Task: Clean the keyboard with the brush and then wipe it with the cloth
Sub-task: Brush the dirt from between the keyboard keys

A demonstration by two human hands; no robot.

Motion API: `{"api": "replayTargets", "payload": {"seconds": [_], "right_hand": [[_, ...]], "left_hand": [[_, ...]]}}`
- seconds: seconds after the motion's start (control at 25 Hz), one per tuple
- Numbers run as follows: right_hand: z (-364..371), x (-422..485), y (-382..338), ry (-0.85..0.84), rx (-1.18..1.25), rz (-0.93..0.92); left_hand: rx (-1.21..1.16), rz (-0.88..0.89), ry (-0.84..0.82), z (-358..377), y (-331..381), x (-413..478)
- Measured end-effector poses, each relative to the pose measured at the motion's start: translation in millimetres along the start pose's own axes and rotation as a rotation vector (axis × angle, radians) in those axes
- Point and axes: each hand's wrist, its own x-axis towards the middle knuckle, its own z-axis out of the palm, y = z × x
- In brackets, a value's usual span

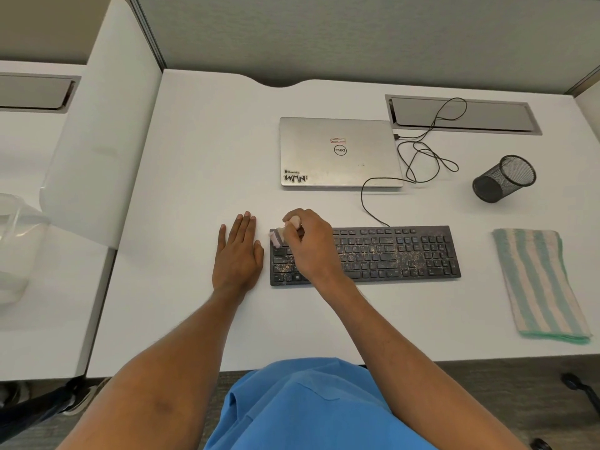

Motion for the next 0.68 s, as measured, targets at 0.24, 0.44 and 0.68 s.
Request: {"api": "replayTargets", "payload": {"seconds": [0.24, 0.44, 0.68], "right_hand": [[1.3, -4.9, 5.3, -0.115, 0.009, 0.065], [1.5, 7.0, -0.5, -0.014, 0.073, 0.055], [6.2, 14.6, 2.7, -0.084, -0.031, 0.06]], "left_hand": [[-0.003, 0.003, 0.008, 0.7, -0.6, 0.5], [-0.007, 0.005, 0.012, 0.7, -0.3, 0.3], [-0.013, 0.007, 0.015, 0.5, -0.6, 0.0]]}}
